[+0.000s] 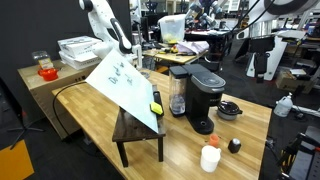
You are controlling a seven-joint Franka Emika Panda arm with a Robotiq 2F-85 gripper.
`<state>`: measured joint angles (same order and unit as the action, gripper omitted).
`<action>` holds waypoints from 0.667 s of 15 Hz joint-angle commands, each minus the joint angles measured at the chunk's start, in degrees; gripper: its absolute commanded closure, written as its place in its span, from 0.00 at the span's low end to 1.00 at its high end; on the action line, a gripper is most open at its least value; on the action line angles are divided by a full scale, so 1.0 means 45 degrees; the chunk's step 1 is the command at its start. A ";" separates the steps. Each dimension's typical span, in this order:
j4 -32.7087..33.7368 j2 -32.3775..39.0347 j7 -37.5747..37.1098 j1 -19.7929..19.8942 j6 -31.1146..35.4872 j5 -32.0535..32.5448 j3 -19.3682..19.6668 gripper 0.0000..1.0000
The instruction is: Put the black bottle in the white cup
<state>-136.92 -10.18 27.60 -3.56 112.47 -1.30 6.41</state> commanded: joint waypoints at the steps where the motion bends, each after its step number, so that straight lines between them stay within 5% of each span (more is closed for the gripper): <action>1: 0.0044 0.0028 0.0025 0.0245 -0.0017 -0.0042 -0.0247 0.00; 6: 0.0064 -0.0094 0.0025 0.0256 -0.0021 -0.0042 -0.0225 0.00; 10: -0.0511 0.0422 0.0166 0.0165 0.1474 0.0103 -0.0425 0.00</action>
<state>-137.26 -9.73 27.72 -3.46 113.77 -1.24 5.85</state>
